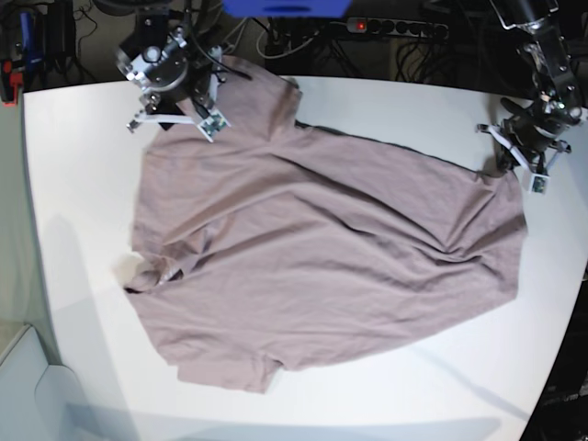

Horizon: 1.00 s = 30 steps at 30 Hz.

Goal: Layout the t-shirt on the table in an organized manner, then fold the t-shirt properly
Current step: 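Lift the shirt with both grippers and raise it above the table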

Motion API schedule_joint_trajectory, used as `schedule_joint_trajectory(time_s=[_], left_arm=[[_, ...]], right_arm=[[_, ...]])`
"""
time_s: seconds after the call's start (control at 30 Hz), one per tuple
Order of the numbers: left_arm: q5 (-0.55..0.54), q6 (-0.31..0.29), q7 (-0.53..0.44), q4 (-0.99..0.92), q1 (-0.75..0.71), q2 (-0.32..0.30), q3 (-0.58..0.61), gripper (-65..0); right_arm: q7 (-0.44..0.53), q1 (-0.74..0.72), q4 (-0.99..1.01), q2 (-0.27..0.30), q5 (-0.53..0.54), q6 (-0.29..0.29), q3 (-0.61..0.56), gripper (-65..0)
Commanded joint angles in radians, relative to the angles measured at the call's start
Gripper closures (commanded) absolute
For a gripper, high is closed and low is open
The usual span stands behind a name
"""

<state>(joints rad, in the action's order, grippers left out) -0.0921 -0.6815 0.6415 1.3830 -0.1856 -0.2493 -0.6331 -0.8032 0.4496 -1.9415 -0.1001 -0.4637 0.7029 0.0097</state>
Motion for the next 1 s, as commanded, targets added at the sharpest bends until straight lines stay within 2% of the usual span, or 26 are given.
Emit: schedule_joint_trajectory(time_s=[0.0,0.3,0.57,0.67,0.8,0.97], left_arm=[[0.032,-0.017,0.071,-0.006,-0.018,0.005,0.003,-0.1],[0.028,-0.017,0.071,-0.004,-0.039,0.003,0.002,-0.1],[0.028,-0.017,0.071,-0.004,-0.041,0.003,0.002,-0.1],[0.028,-0.017,0.071,-0.004,-0.042,0.001,0.002,-0.1],[0.03,-0.017,0.071,0.012,-0.042,0.001,0.002,-0.1],[0.028,-0.017,0.079,0.095,-0.059,0.003,0.002,-0.1]], right_arm=[[0.008,-0.001,-0.005,-0.005,0.004,-0.005,-0.001,-28.1],[-0.002,-0.021,0.047,-0.005,0.004,-0.005,0.008,-28.1],[0.0,-0.056,0.218,0.01,0.004,-0.005,0.006,-26.7],[0.0,-0.076,0.268,0.024,0.003,-0.005,0.006,-18.7],[-0.009,-0.094,0.299,0.046,0.003,-0.005,0.009,0.0],[-0.049,-0.101,0.254,0.05,0.001,-0.005,0.023,0.0]])
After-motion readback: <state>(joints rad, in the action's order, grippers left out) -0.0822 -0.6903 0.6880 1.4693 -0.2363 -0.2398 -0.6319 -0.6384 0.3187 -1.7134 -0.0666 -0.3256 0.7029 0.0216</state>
